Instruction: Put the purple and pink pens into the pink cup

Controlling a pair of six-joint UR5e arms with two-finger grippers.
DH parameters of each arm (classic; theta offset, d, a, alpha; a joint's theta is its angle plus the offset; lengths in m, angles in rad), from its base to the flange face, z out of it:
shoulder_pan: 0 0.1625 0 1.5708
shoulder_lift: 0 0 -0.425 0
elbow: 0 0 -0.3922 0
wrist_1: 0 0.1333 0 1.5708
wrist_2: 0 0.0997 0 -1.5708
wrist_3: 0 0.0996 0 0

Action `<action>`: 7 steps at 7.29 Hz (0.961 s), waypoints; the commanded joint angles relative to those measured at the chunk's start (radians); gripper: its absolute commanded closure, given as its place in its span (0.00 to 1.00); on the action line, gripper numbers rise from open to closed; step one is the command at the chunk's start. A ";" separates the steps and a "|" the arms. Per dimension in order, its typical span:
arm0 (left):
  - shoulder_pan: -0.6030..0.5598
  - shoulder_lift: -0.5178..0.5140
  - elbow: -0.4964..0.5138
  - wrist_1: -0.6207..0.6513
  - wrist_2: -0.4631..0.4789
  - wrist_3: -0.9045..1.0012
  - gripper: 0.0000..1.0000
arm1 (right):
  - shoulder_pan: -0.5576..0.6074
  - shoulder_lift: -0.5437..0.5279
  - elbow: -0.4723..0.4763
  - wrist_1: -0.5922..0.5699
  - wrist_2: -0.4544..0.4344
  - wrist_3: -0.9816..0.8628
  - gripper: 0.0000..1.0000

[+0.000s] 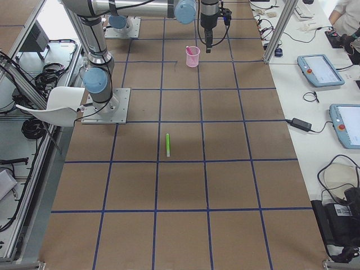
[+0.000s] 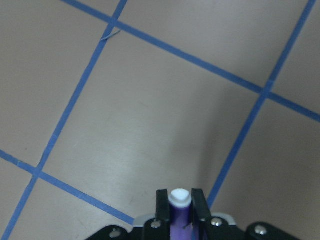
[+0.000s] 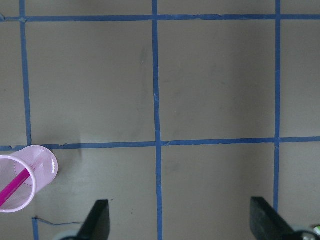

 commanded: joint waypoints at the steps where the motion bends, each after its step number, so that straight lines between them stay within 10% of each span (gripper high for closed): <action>1: -0.164 -0.015 -0.004 0.040 0.041 -0.237 1.00 | -0.022 -0.014 0.003 0.010 0.061 -0.015 0.00; 7: -0.433 -0.033 -0.021 0.036 0.138 -0.647 1.00 | -0.019 -0.034 0.024 0.010 0.015 -0.078 0.00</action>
